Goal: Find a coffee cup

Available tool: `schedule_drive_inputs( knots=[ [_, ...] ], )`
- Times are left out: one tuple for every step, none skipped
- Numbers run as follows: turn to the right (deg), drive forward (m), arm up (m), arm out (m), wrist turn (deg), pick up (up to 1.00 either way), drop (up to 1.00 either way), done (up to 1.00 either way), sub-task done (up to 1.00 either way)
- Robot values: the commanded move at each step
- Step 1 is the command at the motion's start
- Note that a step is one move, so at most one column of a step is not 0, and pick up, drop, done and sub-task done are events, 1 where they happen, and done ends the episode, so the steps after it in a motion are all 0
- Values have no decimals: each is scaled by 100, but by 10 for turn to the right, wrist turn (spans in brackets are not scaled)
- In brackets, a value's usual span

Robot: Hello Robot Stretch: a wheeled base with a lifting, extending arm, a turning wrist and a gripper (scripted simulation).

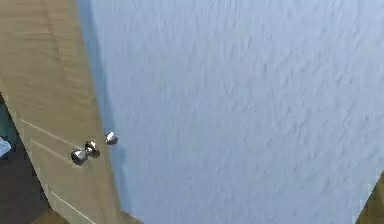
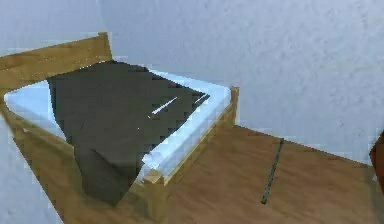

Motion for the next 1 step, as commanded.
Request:
schedule_drive_inputs(
  knots=[
    [-450,0,0,0,0,0,0,0,0]
  ],
)
